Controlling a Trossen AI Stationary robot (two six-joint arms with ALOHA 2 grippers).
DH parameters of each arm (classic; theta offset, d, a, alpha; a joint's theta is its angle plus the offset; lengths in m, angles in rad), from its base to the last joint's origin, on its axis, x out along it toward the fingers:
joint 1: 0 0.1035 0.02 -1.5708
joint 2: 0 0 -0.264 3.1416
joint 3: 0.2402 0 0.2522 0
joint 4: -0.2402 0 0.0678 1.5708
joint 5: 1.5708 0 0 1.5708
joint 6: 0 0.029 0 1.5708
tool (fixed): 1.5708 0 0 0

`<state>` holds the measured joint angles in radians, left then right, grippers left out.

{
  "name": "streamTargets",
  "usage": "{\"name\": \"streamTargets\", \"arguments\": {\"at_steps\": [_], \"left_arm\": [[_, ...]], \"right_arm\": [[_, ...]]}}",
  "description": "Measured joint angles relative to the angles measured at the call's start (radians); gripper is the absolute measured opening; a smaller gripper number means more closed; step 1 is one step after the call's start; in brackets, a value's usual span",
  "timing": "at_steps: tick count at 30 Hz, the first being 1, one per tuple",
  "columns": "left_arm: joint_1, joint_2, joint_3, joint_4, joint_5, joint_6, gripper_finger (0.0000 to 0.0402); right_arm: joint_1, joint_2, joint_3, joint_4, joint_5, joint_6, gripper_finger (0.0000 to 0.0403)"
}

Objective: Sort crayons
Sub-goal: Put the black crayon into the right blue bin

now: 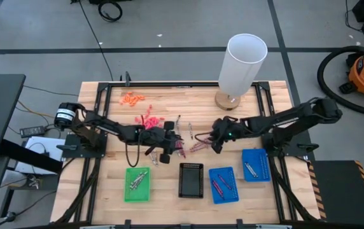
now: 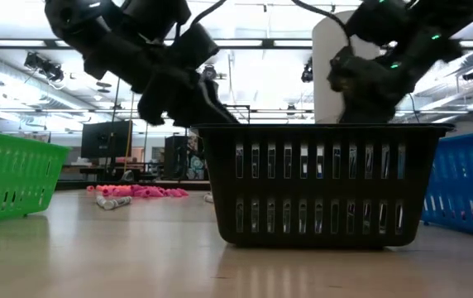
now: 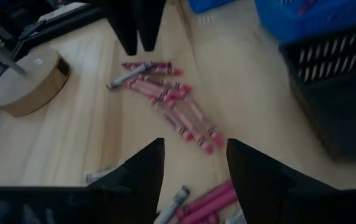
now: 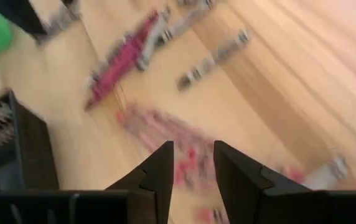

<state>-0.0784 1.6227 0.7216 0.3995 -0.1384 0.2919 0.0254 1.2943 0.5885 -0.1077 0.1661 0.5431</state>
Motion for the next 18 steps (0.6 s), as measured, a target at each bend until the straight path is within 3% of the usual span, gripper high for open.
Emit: {"name": "streamTargets", "arguments": {"at_steps": [9, 18], "left_arm": [[0.0, -0.14, -0.061, 0.002, -0.02, -0.015, 0.0185], [-0.054, -0.261, -0.135, 0.013, -0.098, -0.086, 0.0185]], "right_arm": [[-0.081, 0.144, 0.121, -0.044, -0.059, -0.082, 0.0134], [-0.102, 0.291, 0.325, -0.255, 0.049, -0.111, 0.0134]]}}
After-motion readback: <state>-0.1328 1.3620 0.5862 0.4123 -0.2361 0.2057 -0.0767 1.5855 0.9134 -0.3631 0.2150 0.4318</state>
